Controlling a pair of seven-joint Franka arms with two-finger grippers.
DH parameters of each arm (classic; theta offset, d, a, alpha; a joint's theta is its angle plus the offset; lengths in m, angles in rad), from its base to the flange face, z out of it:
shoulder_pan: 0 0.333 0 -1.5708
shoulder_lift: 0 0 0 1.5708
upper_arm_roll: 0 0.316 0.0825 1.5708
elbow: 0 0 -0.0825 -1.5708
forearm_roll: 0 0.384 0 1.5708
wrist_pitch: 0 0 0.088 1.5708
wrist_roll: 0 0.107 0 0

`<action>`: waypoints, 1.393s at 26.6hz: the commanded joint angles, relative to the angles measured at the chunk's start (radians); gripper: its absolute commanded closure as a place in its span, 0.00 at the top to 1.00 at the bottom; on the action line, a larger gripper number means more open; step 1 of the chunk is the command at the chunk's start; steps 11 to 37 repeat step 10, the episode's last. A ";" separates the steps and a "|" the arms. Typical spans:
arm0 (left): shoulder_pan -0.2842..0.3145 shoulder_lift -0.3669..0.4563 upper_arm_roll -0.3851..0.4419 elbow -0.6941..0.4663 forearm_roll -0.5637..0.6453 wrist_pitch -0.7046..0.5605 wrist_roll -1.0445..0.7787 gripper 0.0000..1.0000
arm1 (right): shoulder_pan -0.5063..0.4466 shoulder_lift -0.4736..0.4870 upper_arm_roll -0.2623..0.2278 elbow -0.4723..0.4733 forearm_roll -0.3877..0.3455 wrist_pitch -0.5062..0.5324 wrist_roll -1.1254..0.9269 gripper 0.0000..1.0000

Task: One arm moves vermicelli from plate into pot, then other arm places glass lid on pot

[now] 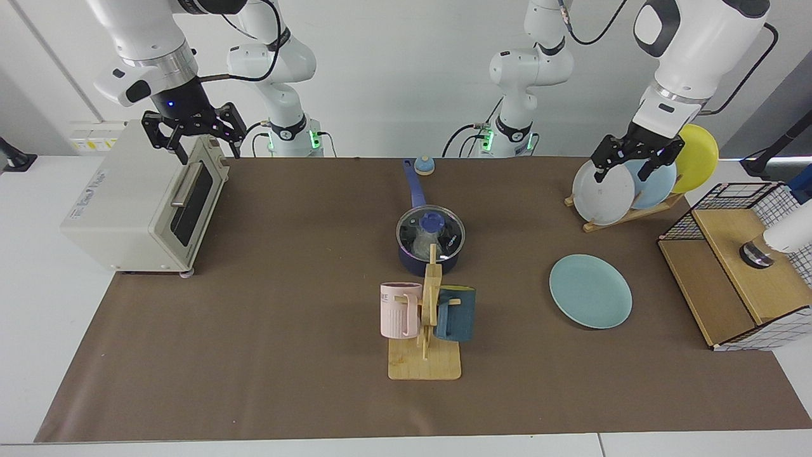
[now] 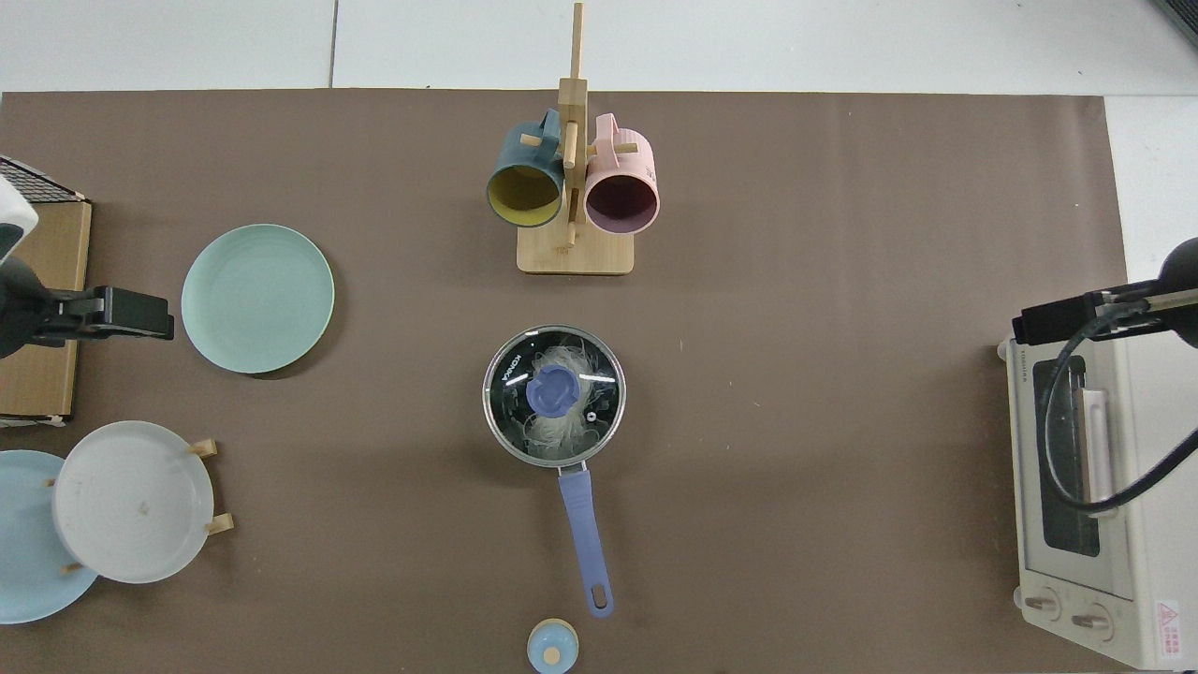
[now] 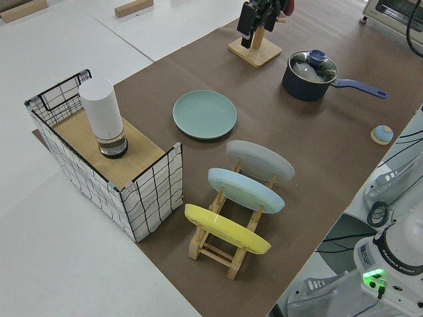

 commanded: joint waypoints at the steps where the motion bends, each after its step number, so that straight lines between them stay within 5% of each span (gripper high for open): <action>1: 0.002 -0.010 -0.003 0.000 0.019 -0.015 0.007 1.00 | -0.020 -0.023 0.011 -0.022 0.011 -0.011 0.090 1.00; 37: 0.002 -0.010 -0.003 0.000 0.019 -0.015 0.007 1.00 | -0.021 -0.025 0.009 -0.025 0.003 -0.019 0.181 1.00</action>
